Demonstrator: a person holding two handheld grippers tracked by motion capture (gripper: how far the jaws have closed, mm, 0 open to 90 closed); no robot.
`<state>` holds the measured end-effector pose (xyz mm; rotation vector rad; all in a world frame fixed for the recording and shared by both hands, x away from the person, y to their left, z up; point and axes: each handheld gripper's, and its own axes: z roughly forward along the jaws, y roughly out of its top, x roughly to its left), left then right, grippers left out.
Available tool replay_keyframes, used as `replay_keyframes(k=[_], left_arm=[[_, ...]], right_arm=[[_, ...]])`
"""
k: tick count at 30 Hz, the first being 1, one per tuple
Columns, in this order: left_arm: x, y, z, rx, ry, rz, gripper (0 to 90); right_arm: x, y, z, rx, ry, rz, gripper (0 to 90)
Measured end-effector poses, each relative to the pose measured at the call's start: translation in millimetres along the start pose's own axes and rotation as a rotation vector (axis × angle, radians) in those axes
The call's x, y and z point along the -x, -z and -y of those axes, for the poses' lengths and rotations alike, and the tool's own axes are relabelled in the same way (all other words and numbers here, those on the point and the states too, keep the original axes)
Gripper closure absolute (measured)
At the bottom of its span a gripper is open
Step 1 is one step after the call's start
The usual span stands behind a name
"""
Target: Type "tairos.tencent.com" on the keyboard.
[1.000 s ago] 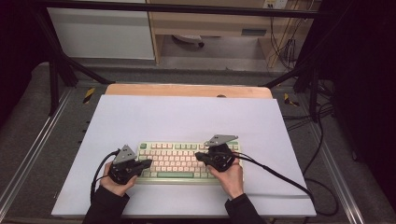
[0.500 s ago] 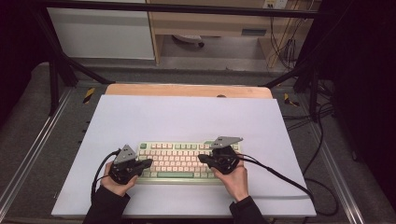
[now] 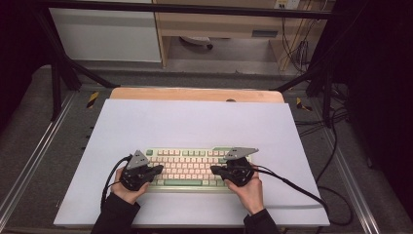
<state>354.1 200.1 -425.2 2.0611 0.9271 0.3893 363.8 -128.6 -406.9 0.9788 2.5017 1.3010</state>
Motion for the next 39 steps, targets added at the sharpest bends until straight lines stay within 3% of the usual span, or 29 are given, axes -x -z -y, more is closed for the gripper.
replay_keyframes(k=[21, 28, 39], left_arm=[[0.0, -10.6, 2.4, -0.022, -0.006, -0.005, 90.0], [1.3, -4.4, 1.4, -0.009, -0.018, 0.000, 90.0], [-3.4, 9.5, 1.7, 0.020, -0.001, 0.012, 90.0]], right_arm=[[-2.5, -1.9, 5.7, -0.012, -0.001, -0.003, 90.0], [-3.4, -5.0, 6.9, -0.014, -0.002, -0.009, 90.0], [-4.5, -12.5, 8.3, -0.015, -0.011, -0.019, 90.0]])
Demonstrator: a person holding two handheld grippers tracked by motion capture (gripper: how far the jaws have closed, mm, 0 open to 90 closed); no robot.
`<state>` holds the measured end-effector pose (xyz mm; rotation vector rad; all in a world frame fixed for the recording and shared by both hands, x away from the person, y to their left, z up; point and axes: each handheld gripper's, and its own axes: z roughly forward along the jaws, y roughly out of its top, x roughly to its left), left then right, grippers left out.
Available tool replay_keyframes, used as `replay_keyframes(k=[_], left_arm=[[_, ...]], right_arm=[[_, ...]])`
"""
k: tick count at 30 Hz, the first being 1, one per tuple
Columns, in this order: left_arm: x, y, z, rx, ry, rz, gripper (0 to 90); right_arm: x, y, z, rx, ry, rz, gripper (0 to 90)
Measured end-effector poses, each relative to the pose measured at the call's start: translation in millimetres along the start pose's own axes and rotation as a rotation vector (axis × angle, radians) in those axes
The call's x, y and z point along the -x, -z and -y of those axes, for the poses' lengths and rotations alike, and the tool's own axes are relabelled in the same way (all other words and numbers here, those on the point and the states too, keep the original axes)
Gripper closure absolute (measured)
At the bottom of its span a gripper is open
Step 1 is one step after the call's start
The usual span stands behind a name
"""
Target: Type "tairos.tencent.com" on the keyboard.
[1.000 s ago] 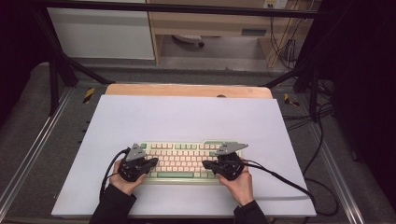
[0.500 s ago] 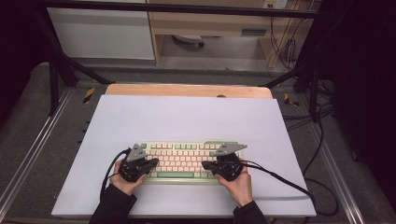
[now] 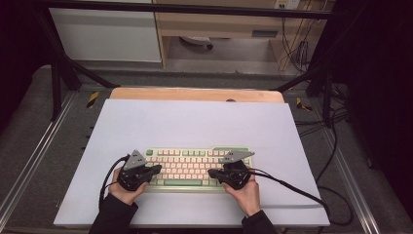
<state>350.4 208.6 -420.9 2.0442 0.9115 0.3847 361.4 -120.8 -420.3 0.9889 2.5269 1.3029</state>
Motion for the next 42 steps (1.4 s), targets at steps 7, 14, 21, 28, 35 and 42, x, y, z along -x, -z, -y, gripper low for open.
replay_keyframes(k=[7, 14, 21, 28, 35, 42], left_arm=[[-0.8, 1.3, 1.3, -0.002, 0.002, 0.004, 90.0], [-1.2, 1.4, 2.0, -0.003, 0.003, 0.008, 90.0], [-1.1, 1.6, 2.0, -0.003, 0.002, 0.010, 90.0], [-0.7, 1.4, 2.0, -0.004, 0.000, 0.011, 90.0], [-0.7, 1.8, 1.8, -0.002, 0.000, 0.011, 90.0], [-0.4, 2.2, 1.5, 0.002, 0.000, 0.012, 90.0]], right_arm=[[-3.6, -6.9, 0.1, -0.006, 0.002, -0.012, 90.0], [-4.7, -12.9, 2.1, -0.013, 0.008, -0.006, 90.0], [-4.3, -14.7, 3.2, -0.024, 0.011, 0.000, 90.0], [-4.4, -15.0, 3.5, -0.022, 0.012, -0.001, 90.0], [-4.0, -17.1, 4.9, -0.032, 0.022, 0.003, 90.0], [-4.2, -12.2, 2.3, -0.018, 0.021, 0.002, 90.0]])
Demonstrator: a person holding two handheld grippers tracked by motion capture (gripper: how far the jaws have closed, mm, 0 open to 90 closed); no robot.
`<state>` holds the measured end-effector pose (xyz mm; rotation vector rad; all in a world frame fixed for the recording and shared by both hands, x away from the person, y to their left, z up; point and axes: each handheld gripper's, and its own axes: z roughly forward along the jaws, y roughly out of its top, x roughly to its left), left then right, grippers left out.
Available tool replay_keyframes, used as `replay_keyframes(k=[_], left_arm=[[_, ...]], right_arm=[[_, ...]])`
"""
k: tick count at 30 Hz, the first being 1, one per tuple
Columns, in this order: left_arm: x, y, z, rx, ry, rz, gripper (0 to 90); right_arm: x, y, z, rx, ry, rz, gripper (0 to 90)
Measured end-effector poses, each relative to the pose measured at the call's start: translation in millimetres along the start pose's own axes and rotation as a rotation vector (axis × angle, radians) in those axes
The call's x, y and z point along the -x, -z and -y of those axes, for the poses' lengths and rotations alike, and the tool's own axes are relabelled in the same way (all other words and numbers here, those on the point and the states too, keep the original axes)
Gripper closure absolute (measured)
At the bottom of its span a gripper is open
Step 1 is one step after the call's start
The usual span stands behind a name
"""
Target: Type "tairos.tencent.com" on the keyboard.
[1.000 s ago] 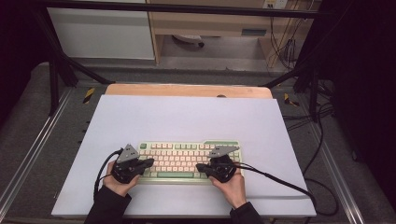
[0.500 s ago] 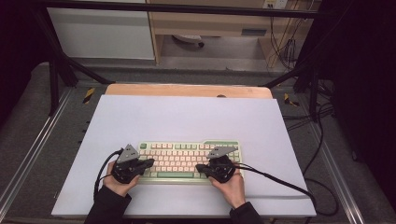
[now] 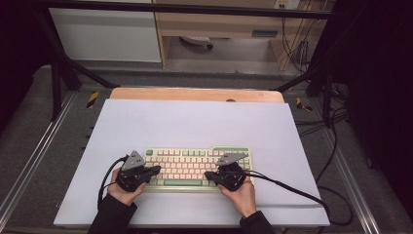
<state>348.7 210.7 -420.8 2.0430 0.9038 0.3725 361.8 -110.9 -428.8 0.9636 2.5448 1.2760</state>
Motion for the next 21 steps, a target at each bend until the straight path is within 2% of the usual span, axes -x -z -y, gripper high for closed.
replay_keyframes(k=[10, 21], left_arm=[[2.1, 0.2, -1.5, 0.002, -0.005, 0.002, 90.0], [8.6, -4.6, -10.2, 0.008, -0.010, 0.000, 90.0]], right_arm=[[2.6, 13.1, -4.5, 0.015, 0.018, 0.039, 90.0], [3.8, 14.0, -3.8, 0.011, 0.017, 0.034, 90.0]])
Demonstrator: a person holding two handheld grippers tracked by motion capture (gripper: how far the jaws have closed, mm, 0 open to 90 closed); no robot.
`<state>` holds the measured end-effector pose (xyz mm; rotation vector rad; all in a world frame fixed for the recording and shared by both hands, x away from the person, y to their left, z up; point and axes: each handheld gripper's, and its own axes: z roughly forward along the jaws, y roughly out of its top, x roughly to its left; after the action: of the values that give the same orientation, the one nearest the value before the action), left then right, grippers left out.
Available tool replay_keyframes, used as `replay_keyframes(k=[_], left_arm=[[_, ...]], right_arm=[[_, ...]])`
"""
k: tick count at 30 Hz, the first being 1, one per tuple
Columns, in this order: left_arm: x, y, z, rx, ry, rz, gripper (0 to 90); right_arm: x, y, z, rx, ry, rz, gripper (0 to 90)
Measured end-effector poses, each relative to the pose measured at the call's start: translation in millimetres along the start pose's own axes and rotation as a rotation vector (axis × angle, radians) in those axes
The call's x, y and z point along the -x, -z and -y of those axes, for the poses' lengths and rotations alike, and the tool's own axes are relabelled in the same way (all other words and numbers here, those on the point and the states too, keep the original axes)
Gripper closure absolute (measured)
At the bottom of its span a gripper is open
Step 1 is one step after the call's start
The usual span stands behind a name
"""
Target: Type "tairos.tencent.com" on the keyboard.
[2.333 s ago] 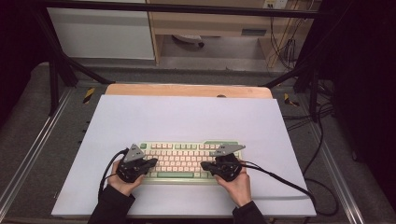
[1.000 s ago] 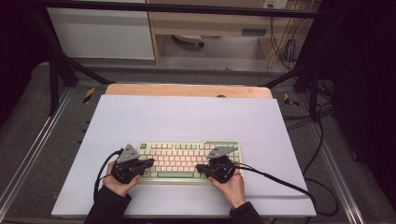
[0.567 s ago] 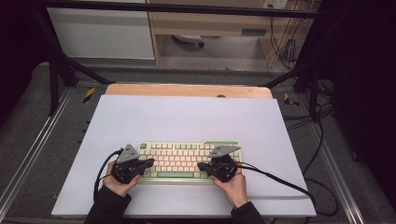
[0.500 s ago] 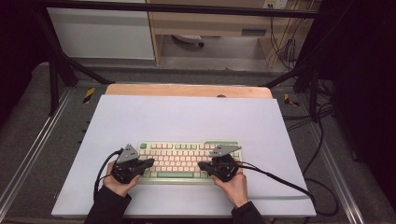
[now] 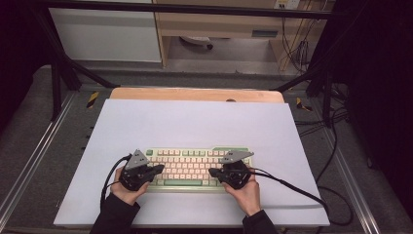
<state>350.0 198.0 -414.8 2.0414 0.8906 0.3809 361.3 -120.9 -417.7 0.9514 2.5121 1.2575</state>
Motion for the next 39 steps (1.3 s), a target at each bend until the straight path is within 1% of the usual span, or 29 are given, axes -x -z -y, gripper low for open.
replay_keyframes(k=[8, 11, 20, 33, 39], left_arm=[[7.4, -9.5, -10.0, -0.003, -0.013, 0.004, 90.0], [10.0, -14.0, -13.3, -0.006, -0.018, 0.007, 90.0], [17.3, -31.9, -23.3, -0.021, -0.029, 0.014, 90.0], [16.2, -49.8, -22.2, -0.045, -0.022, 0.009, 90.0], [16.3, -54.2, -20.8, -0.055, -0.031, 0.008, 90.0]], right_arm=[[-0.5, 0.4, -0.2, 0.002, -0.004, -0.003, 90.0], [0.0, 1.4, -0.6, 0.006, 0.002, -0.002, 90.0], [-0.3, 1.9, -0.9, 0.007, -0.002, -0.005, 90.0], [-0.2, 1.5, -0.7, 0.008, 0.002, -0.006, 90.0], [-0.4, 2.8, -1.2, 0.011, -0.002, -0.006, 90.0]])
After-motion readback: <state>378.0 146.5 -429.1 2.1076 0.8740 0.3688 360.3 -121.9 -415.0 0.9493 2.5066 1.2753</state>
